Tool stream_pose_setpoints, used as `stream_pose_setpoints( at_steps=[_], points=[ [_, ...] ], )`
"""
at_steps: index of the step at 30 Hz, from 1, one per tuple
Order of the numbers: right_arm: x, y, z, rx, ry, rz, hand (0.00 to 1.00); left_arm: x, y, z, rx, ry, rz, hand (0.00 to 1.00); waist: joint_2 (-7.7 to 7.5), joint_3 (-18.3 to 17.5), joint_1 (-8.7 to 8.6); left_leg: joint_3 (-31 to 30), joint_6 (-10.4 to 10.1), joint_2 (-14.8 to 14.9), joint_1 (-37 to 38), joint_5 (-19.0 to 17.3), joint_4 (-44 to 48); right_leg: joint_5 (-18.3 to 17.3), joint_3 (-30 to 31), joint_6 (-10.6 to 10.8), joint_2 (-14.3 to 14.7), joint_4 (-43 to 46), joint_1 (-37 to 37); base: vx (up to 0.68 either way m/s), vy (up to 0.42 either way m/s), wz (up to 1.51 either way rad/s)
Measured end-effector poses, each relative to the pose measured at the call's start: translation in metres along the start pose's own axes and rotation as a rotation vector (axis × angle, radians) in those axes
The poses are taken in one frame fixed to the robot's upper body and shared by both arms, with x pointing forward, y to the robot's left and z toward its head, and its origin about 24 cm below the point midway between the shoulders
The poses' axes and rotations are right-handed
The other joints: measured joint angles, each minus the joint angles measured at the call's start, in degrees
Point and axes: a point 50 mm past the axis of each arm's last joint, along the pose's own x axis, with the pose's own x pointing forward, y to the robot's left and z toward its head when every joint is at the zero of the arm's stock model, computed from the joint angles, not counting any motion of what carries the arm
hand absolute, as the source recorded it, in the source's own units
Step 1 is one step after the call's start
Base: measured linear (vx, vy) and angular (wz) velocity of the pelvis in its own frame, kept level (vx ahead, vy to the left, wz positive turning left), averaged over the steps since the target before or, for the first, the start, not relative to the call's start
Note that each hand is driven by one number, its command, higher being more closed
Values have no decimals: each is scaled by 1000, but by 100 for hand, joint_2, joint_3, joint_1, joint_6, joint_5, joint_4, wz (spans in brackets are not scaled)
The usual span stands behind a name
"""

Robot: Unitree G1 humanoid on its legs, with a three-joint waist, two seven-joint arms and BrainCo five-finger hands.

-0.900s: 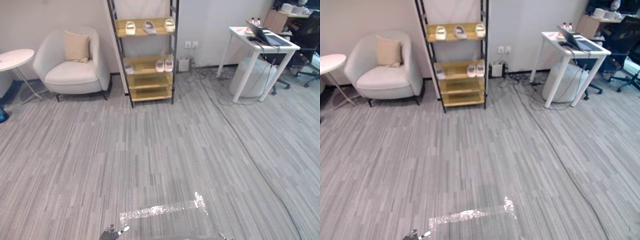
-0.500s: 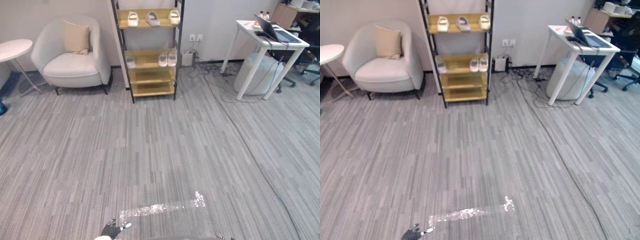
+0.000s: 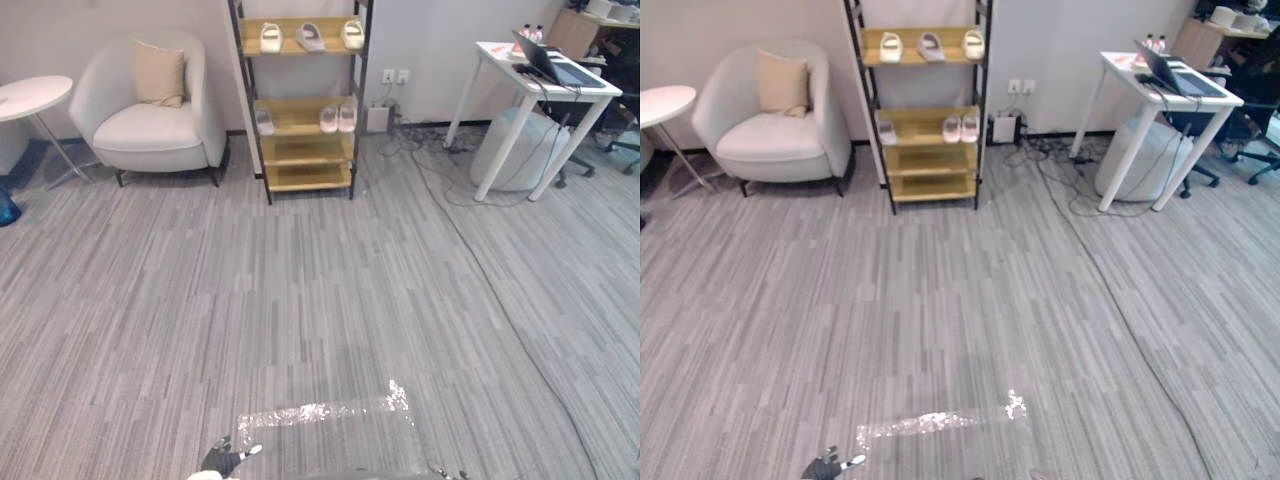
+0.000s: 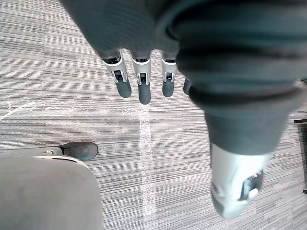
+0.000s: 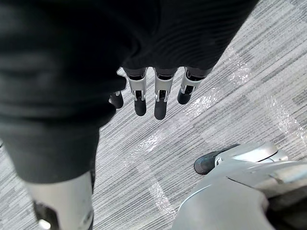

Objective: Organize the slippers on the shoe rack

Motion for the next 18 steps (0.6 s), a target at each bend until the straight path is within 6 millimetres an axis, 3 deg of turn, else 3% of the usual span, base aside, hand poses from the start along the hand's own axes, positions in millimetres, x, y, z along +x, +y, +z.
stream_pose_setpoints(
  at_steps=[3,7,8,9,11,15,18],
  points=[
    [1,3,4,-9,-17,9,0,1,2,4,-27,-9,13,0,-25,115,-3,-2,-85,39,-10,-78,116,-258,-15,-35,10,416,-131,22,-41,3],
    [1,16,6,-42,-29,47,0,2,13,20,-91,-76,64,0,-277,322,36,-12,-235,115,-655,-704,1644,-998,-79,-121,-76,1514,-609,12,-105,16],
    [1,21,7,-46,-33,59,0,4,14,35,-104,-120,78,0,-397,412,22,37,-208,139,-1185,-757,2778,-1142,-106,-193,-146,1650,-615,19,-142,21],
    [1,19,7,-57,-36,57,0,5,11,43,-114,-145,70,0,-379,458,91,41,-194,246,-1618,-759,3700,-1217,-105,-237,-138,1718,-573,22,-132,8],
    [1,16,11,-62,-52,50,0,6,3,44,-133,-148,56,0,-284,493,188,187,-68,444,-2001,-970,4546,-1349,-79,-302,-105,1791,-381,149,-31,-14],
    [2,16,18,-74,-68,46,0,5,-15,49,-177,-175,17,0,-224,499,230,579,-33,487,-2328,-1078,4025,-1563,193,-273,-175,1763,-190,207,68,-29],
    [4,20,31,-102,-105,52,0,4,-19,51,-173,-185,10,0,-145,401,313,612,32,384,-2543,-663,2638,-1797,578,-171,-201,1755,-203,418,229,-76]
  ],
)
